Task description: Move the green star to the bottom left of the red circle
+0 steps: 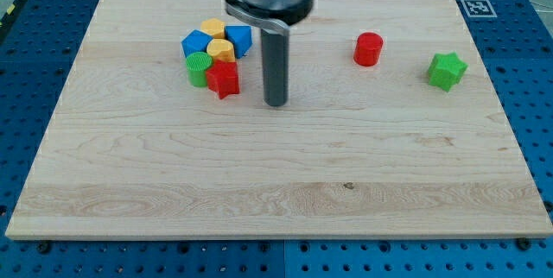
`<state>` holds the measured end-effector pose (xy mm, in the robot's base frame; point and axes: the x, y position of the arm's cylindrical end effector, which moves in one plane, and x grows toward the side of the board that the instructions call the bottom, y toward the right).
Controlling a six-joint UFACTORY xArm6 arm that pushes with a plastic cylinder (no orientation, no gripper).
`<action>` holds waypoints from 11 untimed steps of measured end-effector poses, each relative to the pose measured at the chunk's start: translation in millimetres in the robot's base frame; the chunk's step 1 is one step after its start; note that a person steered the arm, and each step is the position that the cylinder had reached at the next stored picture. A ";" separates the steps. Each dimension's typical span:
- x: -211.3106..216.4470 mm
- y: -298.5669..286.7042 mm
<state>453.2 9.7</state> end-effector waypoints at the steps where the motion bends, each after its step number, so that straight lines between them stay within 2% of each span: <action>1: 9.3 74.7; 3: 7.6 257.6; 4: -14.4 325.9; 5: -37.4 335.2; 6: -49.1 296.6; 8: -49.7 150.5; 9: -49.7 101.6; 11: -35.8 86.3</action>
